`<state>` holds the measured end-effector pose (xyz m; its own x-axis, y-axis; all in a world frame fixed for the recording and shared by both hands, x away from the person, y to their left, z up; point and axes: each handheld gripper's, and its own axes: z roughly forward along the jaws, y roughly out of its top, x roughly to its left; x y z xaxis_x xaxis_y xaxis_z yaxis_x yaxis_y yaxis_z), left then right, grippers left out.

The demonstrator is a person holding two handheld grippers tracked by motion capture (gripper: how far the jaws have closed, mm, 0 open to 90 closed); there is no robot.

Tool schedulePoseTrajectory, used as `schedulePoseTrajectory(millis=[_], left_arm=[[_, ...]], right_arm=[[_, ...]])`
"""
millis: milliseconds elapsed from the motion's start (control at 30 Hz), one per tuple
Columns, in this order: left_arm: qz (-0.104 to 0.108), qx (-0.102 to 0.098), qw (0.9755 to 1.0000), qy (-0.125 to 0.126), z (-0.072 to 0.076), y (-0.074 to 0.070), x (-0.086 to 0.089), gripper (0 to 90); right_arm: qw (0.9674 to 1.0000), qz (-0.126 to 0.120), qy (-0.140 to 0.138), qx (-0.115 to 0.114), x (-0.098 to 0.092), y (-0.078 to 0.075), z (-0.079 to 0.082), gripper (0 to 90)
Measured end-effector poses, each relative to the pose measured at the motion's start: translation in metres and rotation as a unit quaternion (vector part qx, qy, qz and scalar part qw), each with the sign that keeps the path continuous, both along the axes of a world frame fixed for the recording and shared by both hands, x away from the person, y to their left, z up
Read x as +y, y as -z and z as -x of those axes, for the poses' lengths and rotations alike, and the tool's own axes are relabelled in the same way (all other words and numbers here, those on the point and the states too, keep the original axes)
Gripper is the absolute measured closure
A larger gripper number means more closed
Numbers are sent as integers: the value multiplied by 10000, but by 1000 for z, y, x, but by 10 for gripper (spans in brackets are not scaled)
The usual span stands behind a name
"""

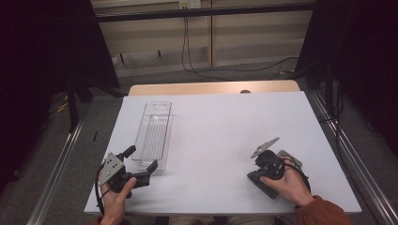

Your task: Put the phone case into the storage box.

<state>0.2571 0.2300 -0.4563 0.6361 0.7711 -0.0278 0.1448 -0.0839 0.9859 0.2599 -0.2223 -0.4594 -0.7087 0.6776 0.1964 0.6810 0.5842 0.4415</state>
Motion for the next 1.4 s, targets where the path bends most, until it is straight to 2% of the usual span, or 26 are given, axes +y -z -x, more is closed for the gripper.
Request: schedulePoseTrajectory(millis=[33, 67, 133, 467, 533, 733, 833, 900, 967, 1033, 1400], left_arm=[[-47, 5, 10000, -10, 0, 0, 0, 22], [-41, 6, 10000, -10, 0, 0, 0, 22], [-34, -2, 10000, 8, 0, 0, 0, 22], [15, 34, 10000, -9, 0, 0, 0, 22], [-67, 13, 10000, 28, 0, 0, 0, 22], [-50, 27, 10000, 27, 0, 0, 0, 22], [-70, 15, 10000, 34, 0, 0, 1, 22], [-60, 27, 10000, 37, 0, 0, 0, 22], [50, 27, 10000, -6, -1, 1, -2, 22], [1, 11, 10000, 2, -1, 0, -1, 22], [65, 44, 10000, -20, -1, 1, -2, 22]], right_arm=[[10000, 26, 56, 39, 0, -1, 2, 900], [10000, 35, -4, -9, -2, -1, 3, 900], [10000, 58, 45, 43, -4, -1, 7, 900], [9999, 93, 87, 4, -19, -2, 20, 900], [9998, 80, 165, 33, -22, -2, 23, 900], [9995, 182, 259, 17, -31, -3, 29, 900], [9993, 144, 341, 23, -39, -3, 32, 900], [9989, 133, 436, 68, -45, -3, 34, 900], [9987, 136, 485, 63, -49, -3, 36, 900], [9983, 156, 549, 69, -52, -3, 38, 900], [9968, 209, 771, 70, -71, -4, 44, 900]])
